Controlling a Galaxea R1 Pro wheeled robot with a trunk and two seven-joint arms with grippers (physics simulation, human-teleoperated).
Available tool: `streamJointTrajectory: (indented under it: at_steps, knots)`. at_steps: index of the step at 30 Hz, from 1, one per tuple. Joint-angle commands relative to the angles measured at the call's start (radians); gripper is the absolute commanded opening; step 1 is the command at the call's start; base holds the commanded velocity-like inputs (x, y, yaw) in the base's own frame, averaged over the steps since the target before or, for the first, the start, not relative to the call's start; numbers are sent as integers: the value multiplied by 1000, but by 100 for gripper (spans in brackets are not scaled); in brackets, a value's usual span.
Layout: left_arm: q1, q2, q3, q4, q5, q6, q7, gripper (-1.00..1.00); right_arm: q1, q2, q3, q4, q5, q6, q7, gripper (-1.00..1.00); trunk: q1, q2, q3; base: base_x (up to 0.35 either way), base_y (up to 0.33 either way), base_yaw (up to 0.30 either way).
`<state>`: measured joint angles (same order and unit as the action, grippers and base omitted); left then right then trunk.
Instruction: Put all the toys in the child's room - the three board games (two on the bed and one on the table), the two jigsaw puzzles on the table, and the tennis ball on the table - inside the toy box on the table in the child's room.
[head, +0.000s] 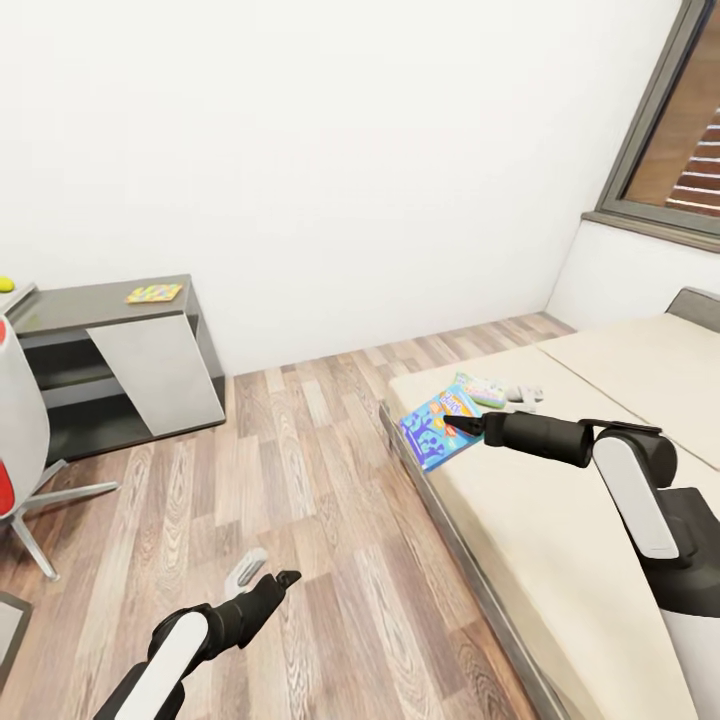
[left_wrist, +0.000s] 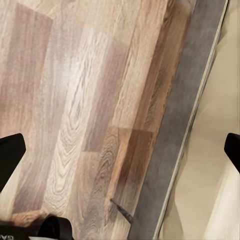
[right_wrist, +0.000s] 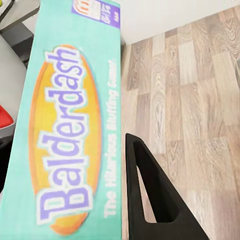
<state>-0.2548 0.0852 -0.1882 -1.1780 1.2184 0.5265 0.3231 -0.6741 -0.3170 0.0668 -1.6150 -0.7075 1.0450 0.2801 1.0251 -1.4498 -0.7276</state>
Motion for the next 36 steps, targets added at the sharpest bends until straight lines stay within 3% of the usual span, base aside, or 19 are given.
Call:
streamJointTrajectory:
  at_steps: [1, 12, 36]
  knots:
    - [0, 1, -2, -2, 10, 0, 10, 100, -1, -1, -1, 0, 10, 2, 12, -100, -4, 7, 2, 0, 0, 0]
    - [0, 1, -2, 1, 9, 0, 10, 100, -1, -1, -6, 0, 7, 2, 22, -100, -46, 84, 41, 0, 0, 0]
    - [-1, 1, -2, 1, 9, -1, 10, 100, -1, -1, -5, 0, 7, 2, 25, -100, -138, 252, 154, 0, 0, 0]
